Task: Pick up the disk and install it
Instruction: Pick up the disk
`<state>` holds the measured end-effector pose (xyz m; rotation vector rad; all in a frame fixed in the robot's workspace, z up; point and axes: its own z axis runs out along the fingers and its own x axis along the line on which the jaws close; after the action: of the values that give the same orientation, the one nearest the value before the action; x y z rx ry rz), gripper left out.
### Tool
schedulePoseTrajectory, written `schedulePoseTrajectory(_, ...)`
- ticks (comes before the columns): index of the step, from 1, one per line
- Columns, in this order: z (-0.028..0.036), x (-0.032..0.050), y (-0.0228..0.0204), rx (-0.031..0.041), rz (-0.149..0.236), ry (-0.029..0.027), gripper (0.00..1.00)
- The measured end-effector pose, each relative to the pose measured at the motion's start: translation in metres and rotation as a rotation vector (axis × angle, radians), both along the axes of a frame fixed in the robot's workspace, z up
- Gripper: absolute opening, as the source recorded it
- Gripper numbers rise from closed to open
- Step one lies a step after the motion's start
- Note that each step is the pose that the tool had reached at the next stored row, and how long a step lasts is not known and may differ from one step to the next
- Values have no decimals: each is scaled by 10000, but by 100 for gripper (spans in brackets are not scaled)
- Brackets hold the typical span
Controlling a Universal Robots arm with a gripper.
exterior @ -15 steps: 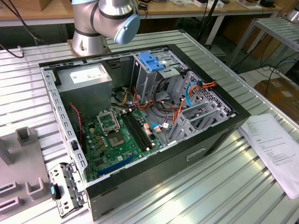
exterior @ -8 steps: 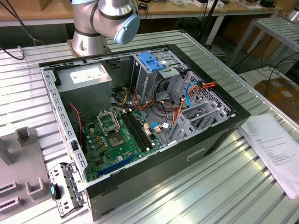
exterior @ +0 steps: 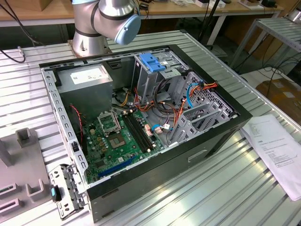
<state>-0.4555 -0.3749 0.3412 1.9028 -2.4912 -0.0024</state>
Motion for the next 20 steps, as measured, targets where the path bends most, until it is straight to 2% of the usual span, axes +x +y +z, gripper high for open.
schedulePoseTrajectory(5,-60,-5,0,0,520,0,60)
schedulePoseTrajectory(11,-158,-58,6,0,853,0,60)
schedulePoseTrajectory(16,-235,-64,8,-3,1423,0,60)
schedulePoseTrajectory(18,-260,-65,9,-16,1677,-22,60)
schedulePoseTrajectory(20,-277,-65,10,-22,1757,-53,60)
